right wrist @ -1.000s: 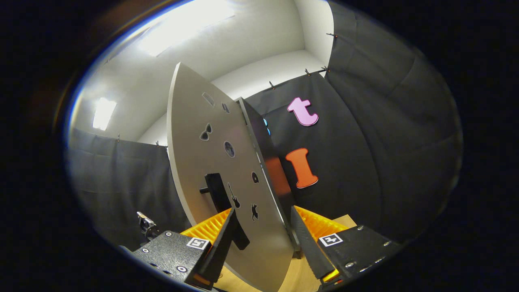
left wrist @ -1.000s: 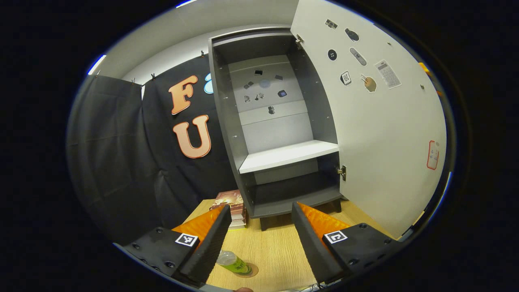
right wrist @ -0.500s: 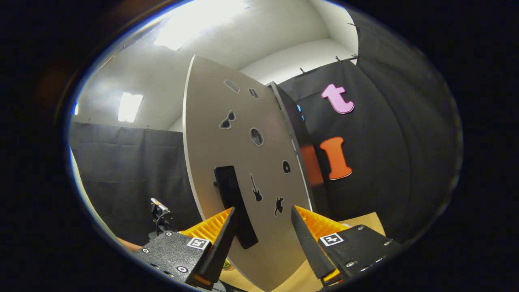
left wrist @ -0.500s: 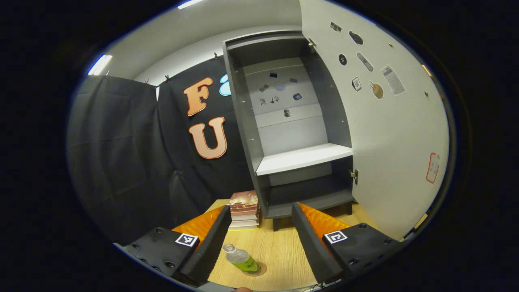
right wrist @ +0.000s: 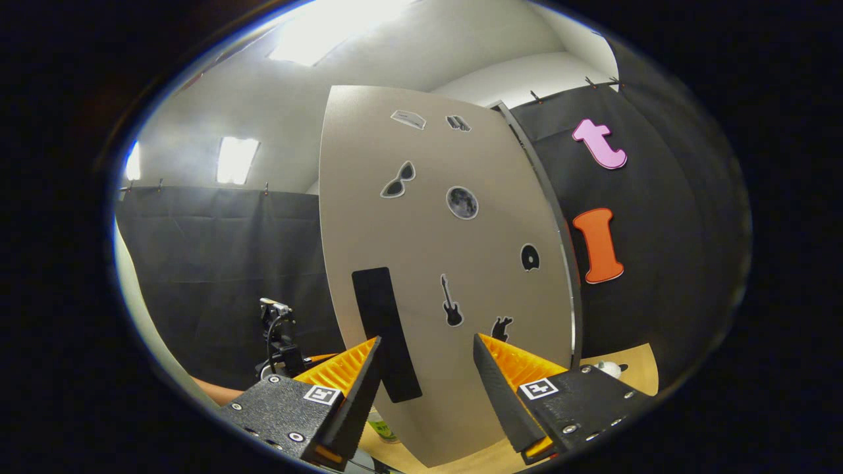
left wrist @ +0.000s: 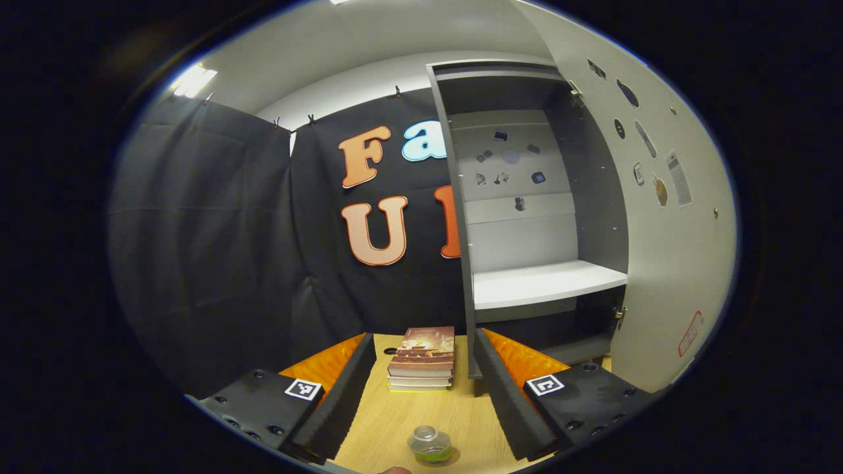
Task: Open the cabinet door with the right hand, grasp the bottle in the cabinet with the left hand and place it on the coaster, then close the cabinet door with the right hand.
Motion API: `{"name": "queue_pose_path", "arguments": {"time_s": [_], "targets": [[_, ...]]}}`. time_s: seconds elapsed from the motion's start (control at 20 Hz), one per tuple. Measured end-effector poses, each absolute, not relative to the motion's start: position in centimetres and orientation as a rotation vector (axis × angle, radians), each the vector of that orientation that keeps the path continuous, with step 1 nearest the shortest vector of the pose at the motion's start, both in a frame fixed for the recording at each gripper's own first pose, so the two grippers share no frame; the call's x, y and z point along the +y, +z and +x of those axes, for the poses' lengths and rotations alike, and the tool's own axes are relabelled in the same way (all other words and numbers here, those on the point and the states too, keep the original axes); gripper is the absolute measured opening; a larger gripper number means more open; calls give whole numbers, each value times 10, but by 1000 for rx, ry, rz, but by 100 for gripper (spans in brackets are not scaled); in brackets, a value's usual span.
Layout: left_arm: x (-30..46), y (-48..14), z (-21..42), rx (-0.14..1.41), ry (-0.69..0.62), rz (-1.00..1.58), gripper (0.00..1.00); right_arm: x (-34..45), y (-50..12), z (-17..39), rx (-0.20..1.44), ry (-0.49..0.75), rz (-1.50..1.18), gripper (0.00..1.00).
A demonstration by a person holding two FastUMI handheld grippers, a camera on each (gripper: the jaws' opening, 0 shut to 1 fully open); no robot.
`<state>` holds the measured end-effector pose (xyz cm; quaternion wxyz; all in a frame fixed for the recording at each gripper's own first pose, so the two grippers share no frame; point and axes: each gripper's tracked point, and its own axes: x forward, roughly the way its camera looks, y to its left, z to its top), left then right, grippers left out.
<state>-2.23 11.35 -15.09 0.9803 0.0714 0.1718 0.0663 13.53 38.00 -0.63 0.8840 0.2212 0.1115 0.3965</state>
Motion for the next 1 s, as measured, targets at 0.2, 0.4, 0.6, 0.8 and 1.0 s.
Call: {"name": "queue_pose_path", "arguments": {"time_s": [0.2, 0.4, 0.6, 0.8, 1.0], "targets": [[147, -152, 5, 323, 130, 150, 99, 402, -15, 141, 251, 802, 440, 83], [172, -162, 26, 322, 124, 136, 97, 410, -26, 151, 293, 765, 422, 83], [197, -174, 41, 336, 141, 130, 97, 413, -30, 150, 310, 754, 395, 83], [218, -178, 60, 337, 151, 115, 97, 424, -38, 150, 326, 759, 352, 84], [238, -173, 72, 315, 150, 124, 99, 450, -46, 158, 322, 748, 313, 84]]}}
